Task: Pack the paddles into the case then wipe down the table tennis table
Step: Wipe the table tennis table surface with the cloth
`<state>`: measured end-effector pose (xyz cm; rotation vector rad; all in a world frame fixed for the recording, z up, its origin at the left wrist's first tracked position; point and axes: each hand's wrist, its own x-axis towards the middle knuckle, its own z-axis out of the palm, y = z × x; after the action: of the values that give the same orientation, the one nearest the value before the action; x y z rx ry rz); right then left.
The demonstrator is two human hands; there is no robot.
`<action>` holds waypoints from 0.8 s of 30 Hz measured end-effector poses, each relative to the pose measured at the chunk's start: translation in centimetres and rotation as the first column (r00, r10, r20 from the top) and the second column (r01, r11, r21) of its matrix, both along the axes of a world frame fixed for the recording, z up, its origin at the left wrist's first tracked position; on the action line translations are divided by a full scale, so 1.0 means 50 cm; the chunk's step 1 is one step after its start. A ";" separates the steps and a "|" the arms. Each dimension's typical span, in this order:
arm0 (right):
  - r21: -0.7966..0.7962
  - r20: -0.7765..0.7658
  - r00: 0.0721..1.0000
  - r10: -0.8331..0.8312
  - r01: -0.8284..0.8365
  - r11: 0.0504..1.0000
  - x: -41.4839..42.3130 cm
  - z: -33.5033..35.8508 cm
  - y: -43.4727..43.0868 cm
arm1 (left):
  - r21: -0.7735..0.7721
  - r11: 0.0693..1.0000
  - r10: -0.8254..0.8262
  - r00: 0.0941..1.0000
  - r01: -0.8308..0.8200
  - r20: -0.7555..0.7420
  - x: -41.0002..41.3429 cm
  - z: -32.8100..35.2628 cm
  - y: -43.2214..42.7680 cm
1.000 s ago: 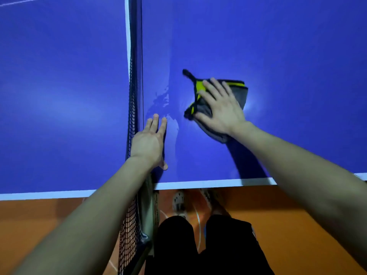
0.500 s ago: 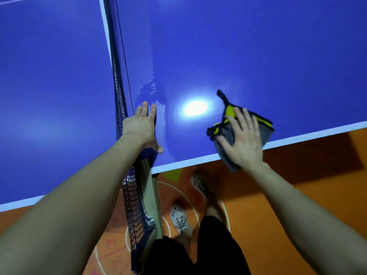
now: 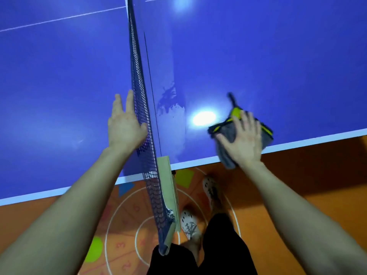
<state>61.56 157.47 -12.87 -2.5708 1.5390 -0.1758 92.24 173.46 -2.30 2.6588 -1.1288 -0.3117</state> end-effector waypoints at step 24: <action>0.052 0.050 0.867 0.496 -0.499 0.865 0.303 0.001 0.184 | 0.510 0.859 0.225 0.867 0.039 -0.446 0.057 -0.067 0.087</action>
<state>76.72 166.65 -12.80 -2.7887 0.8024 -0.1081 95.08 177.80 -5.67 2.7702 -0.8169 -1.3528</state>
